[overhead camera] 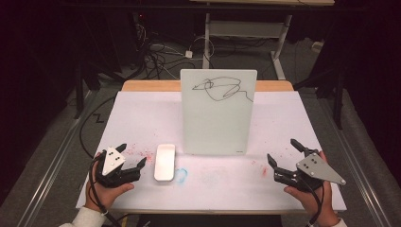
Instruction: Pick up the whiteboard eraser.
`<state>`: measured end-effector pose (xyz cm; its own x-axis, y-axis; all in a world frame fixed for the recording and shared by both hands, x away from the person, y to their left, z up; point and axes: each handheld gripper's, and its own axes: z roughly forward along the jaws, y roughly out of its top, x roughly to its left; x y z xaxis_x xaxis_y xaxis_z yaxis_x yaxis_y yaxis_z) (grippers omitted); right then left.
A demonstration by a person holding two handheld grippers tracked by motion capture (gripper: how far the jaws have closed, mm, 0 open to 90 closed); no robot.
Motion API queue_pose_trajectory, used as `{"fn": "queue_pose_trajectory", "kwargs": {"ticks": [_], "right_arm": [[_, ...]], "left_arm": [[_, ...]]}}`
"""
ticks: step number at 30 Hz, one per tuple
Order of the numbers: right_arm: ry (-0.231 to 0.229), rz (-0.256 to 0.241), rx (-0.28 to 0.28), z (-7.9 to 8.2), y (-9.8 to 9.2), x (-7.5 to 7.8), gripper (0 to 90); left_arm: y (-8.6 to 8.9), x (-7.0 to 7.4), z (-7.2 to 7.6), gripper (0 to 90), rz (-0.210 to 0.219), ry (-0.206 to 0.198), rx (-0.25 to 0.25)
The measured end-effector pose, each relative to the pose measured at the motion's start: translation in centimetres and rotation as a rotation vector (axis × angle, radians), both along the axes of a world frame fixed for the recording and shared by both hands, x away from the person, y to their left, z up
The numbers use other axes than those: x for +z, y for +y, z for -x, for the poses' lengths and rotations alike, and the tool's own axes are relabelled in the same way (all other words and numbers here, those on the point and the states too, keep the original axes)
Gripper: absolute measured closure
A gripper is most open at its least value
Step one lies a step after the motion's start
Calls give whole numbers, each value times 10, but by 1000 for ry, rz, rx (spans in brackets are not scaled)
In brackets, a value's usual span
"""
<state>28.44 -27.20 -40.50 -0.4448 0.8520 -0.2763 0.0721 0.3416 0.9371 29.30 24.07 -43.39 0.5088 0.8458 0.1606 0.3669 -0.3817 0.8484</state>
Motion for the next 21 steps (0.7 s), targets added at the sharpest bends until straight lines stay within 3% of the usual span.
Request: {"fn": "queue_pose_trajectory", "kwargs": {"ticks": [3, 7, 9, 14, 16, 21], "right_arm": [[8, 22, -14, -1, 2, -2, 164], [5, 63, -33, 0, 5, -3, 165], [10, 62, -34, 0, 6, -3, 165], [22, 77, -40, -8, 10, -5, 168], [33, 89, -36, -12, 12, -7, 168], [44, 105, -24, -15, 17, -10, 168]], "left_arm": [[-5, 0, -2, 189, -9, 35, 9], [-12, 3, -4, 219, 24, 114, 32], [-19, 5, -4, 219, 11, 149, 62], [-47, 13, -11, 218, 30, 276, 80], [-64, 13, -20, 218, 11, 318, 86], [-78, 4, -36, 200, -30, 376, 113]]}}
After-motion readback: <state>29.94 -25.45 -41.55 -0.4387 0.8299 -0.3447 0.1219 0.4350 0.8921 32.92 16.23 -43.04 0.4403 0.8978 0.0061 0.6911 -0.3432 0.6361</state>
